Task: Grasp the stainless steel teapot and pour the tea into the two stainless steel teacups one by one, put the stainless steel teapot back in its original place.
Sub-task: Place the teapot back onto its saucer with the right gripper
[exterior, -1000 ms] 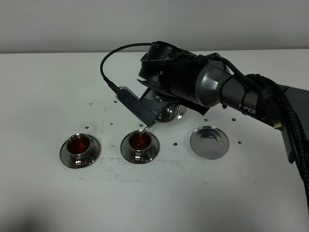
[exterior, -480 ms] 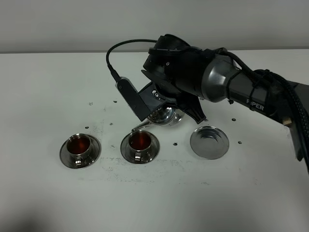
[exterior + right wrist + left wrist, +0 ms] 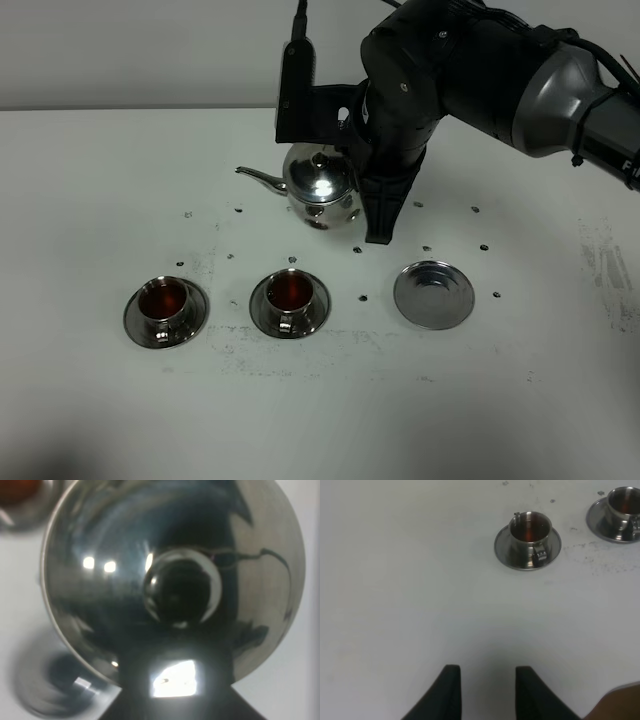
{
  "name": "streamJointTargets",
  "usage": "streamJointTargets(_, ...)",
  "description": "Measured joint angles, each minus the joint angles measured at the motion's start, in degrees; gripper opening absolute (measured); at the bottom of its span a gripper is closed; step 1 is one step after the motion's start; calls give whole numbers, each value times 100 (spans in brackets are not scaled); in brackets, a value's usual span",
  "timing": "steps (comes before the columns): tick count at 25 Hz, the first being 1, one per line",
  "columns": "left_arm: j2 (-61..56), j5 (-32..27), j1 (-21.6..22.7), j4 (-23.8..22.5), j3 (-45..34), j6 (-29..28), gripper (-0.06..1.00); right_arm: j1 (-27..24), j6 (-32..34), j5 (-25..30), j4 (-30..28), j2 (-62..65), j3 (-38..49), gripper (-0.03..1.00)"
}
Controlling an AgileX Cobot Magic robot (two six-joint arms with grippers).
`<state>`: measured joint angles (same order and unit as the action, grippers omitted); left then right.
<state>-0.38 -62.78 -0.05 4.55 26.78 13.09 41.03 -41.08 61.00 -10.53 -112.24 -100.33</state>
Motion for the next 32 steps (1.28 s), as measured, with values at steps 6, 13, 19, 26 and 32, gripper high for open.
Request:
streamJointTargets(6, 0, 0, 0, 0, 0, 0, 27, -154, 1140, 12, 430, -172, 0, 19)
streamJointTargets(13, 0, 0, 0, 0, 0, 0, 27, -364, 1459, -87, 614, -600, 0, 19)
streamJointTargets(19, 0, 0, 0, 0, 0, 0, 27, -412, 1475, -366, 790, -943, 0, 19)
streamJointTargets(26, 0, 0, 0, 0, 0, 0, 27, -468, 1475, -639, 930, -1309, 0, 19)
streamJointTargets(32, 0, 0, 0, 0, 0, 0, 27, -468, 1482, -721, 888, -1248, 0, 19)
